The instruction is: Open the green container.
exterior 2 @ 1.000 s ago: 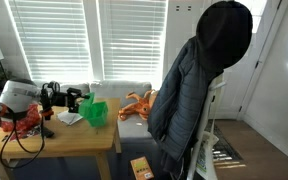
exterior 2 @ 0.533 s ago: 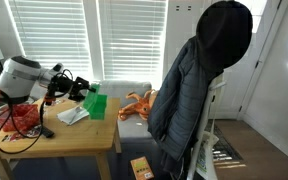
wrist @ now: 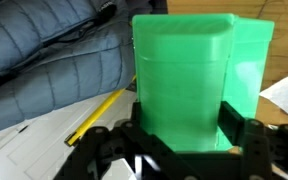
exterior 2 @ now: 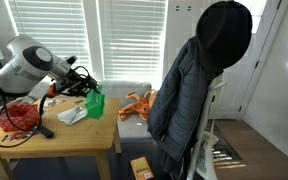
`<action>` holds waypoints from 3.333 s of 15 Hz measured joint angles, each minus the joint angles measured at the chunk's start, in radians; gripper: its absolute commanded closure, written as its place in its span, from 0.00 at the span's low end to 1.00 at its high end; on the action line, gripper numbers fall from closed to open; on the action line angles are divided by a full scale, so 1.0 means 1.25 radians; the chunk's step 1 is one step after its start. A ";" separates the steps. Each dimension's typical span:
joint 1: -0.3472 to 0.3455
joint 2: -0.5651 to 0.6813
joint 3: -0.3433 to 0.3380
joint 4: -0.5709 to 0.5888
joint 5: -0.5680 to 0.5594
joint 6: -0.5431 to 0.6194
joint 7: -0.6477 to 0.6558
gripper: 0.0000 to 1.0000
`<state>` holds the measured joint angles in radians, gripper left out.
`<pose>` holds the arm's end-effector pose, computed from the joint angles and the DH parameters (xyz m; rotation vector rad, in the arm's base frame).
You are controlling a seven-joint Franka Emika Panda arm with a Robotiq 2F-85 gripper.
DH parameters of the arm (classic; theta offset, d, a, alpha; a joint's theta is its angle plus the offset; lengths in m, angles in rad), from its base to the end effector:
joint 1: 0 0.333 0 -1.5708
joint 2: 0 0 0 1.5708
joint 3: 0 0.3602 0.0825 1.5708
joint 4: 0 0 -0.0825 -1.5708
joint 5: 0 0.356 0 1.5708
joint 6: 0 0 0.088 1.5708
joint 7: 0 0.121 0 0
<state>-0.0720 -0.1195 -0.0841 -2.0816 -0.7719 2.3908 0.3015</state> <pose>0.5232 -0.0973 0.5719 2.4857 0.0065 0.5861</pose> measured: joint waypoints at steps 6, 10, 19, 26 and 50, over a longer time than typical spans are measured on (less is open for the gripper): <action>-0.003 -0.016 -0.011 -0.019 0.138 0.025 -0.117 0.25; -0.003 -0.014 -0.010 -0.019 0.147 0.025 -0.124 0.50; -0.002 -0.015 -0.032 0.012 0.479 -0.107 -0.482 0.50; -0.007 0.036 -0.089 0.108 0.677 -0.370 -0.730 0.50; 0.030 0.230 -0.042 0.282 0.140 -0.369 -0.235 0.50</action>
<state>-0.0342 0.1686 -0.1364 -1.7295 -0.5966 1.9301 0.0071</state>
